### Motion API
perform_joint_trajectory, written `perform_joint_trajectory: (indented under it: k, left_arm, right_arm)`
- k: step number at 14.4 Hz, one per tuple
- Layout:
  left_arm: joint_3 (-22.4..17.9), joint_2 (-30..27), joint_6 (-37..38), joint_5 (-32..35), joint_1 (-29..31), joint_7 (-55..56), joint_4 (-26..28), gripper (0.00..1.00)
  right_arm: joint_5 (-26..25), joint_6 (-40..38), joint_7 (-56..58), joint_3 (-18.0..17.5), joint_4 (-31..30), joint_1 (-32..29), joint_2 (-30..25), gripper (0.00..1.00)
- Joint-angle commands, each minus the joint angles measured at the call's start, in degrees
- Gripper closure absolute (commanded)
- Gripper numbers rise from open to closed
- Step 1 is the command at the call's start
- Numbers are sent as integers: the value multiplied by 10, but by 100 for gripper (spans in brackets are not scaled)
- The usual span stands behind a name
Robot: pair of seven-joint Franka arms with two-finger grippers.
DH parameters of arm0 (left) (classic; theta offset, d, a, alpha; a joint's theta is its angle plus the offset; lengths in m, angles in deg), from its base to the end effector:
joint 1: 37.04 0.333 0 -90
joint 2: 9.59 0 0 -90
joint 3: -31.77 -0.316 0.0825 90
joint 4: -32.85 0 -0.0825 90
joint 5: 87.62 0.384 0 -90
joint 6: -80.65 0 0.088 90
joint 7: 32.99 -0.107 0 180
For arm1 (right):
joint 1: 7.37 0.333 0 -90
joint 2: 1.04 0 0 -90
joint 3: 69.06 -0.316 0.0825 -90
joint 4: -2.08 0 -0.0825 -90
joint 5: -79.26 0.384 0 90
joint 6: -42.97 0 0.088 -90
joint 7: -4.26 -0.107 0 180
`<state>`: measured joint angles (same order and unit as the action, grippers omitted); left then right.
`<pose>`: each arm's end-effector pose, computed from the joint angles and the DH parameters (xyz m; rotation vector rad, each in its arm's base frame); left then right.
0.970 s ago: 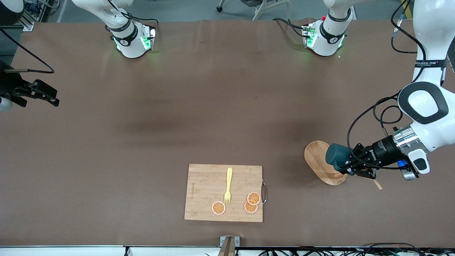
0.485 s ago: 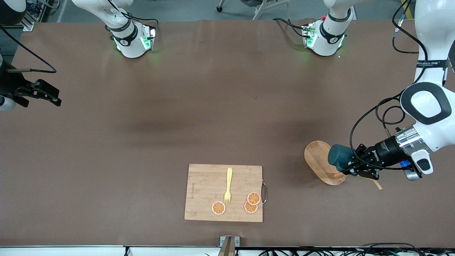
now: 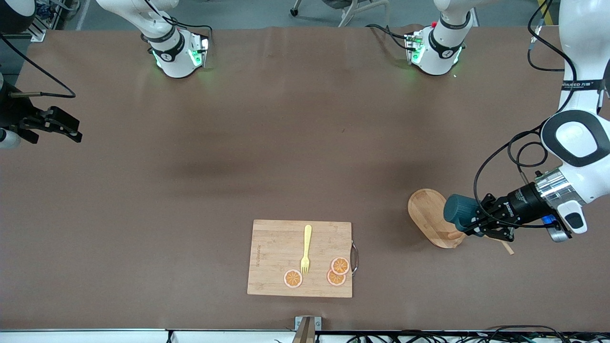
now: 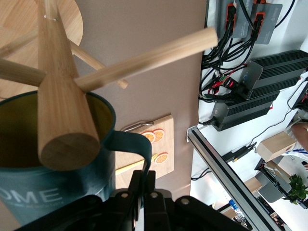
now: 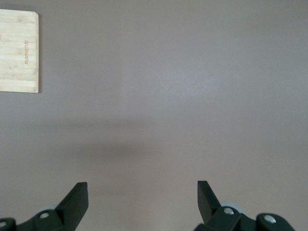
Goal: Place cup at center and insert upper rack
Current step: 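Hook the mug handle onto a mug-tree peg with the left gripper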
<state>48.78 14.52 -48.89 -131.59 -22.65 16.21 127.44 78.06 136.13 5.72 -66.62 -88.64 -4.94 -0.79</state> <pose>0.6895 -0.0242 0.4067 1.8955 1.4422 -0.2089 0.5612 -0.0022 0.6211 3.1192 0.0407 0.0592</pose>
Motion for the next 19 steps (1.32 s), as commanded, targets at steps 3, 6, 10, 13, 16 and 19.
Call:
perform_joint_trajectory:
  k: [3, 6, 10, 13, 16, 19]
  left_arm:
    - [4, 1, -2, -3, 5, -10, -13, 32]
    - [4, -2, -2, -3, -1, -2, -15, 0]
    - [4, -6, -2, 17, -3, -2, -23, 0]
    - [10, -8, -1, 107, -6, -1, -33, 0]
    - [11, -20, 1, 158, -10, -1, -34, 0]
    - [11, -49, 32, 230, -10, -2, -26, 0]
  right_arm:
    - [-6, 4, -2, -2, -15, 1, -17, 0]
    - [-6, 4, -1, -2, -15, 1, -17, 0]
    - [-6, 3, -1, -2, -15, 1, -17, 0]
    - [-6, 2, -1, -2, -15, 0, -17, 0]
    - [-6, 2, -1, -1, -15, 0, -17, 0]
    - [-6, 2, -1, -1, -15, -1, -17, 0]
